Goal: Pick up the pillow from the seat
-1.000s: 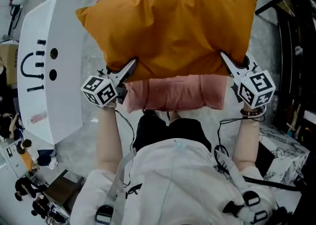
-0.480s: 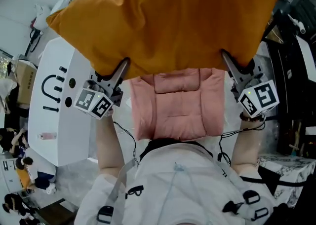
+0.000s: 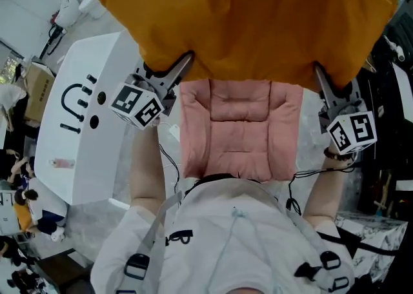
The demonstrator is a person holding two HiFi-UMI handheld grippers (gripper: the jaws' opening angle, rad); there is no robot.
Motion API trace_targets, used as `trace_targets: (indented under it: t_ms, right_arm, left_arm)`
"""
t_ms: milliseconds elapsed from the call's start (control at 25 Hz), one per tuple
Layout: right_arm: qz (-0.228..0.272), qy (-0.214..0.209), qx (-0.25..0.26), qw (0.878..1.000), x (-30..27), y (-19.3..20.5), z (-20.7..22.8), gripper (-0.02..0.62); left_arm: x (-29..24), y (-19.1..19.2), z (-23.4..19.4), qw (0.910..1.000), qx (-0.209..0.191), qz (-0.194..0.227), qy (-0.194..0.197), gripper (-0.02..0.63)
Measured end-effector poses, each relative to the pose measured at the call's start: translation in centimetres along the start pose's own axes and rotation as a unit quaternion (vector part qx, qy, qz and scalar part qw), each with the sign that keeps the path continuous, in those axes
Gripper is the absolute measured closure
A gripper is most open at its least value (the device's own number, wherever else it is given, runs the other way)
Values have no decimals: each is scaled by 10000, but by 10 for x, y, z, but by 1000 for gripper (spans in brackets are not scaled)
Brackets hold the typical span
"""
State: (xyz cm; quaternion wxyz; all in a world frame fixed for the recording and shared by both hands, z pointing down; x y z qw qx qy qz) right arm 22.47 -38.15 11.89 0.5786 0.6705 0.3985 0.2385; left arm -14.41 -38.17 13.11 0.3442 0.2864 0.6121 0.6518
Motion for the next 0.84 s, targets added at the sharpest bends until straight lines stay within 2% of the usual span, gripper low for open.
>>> trace_targets:
  t_ms: [200, 320, 640, 840]
  right_arm:
    - [-64, 158, 19, 9999, -7, -4, -12, 445]
    - [-40, 129, 15, 9999, -26, -6, -24, 445]
    - [-64, 128, 49, 9999, -5, 1, -3, 445]
    - [-159, 88, -61, 9998, 14, 19, 5, 445]
  left_arm:
    - [2, 6, -16, 9999, 61, -12, 119, 333]
    - [15, 11, -35, 9999, 92, -89, 39, 333]
    - [-6, 8, -5, 9999, 101, -54, 65, 333]
    - [-13, 13, 19, 9997, 117, -214, 67, 331]
Point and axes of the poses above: the fingertips, and each gripper's own axes: x backward along the fingers, z to its right, y out of its underside, the point moved 5 cm from there along x, backward along the fingers, and after that the axes turned 14 degrees about -z, right-handed, at the moved point
